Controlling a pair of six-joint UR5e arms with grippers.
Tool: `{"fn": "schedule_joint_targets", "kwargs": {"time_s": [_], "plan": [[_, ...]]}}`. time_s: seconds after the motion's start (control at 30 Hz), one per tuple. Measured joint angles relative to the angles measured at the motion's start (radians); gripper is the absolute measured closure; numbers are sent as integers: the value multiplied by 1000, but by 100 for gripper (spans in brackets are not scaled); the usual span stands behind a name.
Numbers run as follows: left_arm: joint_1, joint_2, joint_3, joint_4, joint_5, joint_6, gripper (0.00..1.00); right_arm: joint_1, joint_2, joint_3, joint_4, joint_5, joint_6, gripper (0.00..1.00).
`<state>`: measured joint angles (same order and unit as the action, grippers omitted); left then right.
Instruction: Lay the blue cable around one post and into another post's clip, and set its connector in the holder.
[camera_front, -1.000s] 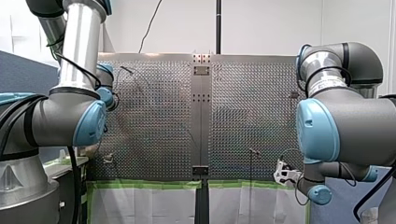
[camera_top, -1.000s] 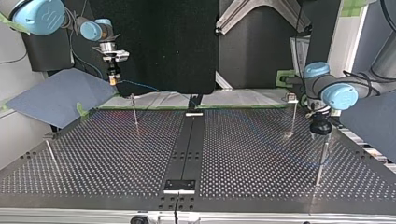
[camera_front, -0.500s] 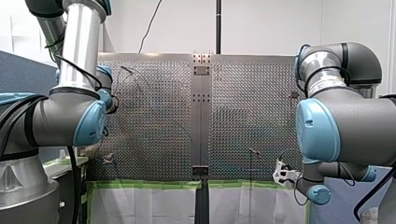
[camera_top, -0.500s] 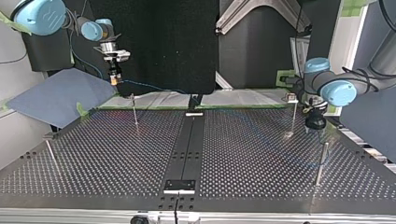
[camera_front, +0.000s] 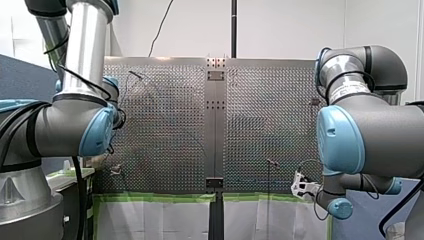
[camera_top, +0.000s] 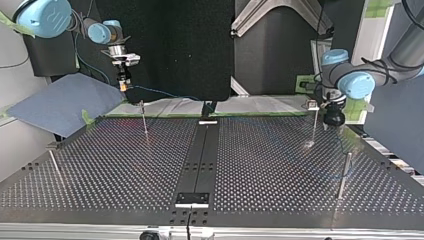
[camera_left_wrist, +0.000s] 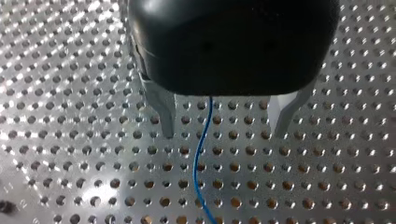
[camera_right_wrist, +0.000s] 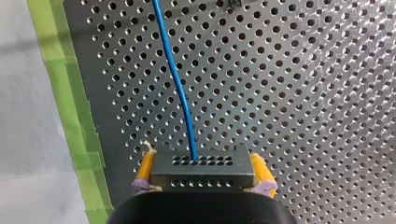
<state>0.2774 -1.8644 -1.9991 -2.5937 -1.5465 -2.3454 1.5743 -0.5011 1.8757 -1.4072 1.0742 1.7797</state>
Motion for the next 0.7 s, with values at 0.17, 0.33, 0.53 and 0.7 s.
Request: {"fn": "schedule_joint_targets", "kwargs": {"time_s": [0.17, 0.33, 0.53, 0.7], "plan": [[-7, 49, -52, 23, 13, 23, 2, 3, 0, 0, 3, 0, 0, 100], [-7, 97, -101, -7, 26, 54, 2, 6, 0, 0, 7, 1, 0, 100], [-8, 149, -120, -57, 62, 102, 2, 10, 0, 0, 9, 1, 2, 100], [-6, 195, -82, -103, 60, 147, 2, 11, 0, -1, 13, 1, 3, 100]]}}
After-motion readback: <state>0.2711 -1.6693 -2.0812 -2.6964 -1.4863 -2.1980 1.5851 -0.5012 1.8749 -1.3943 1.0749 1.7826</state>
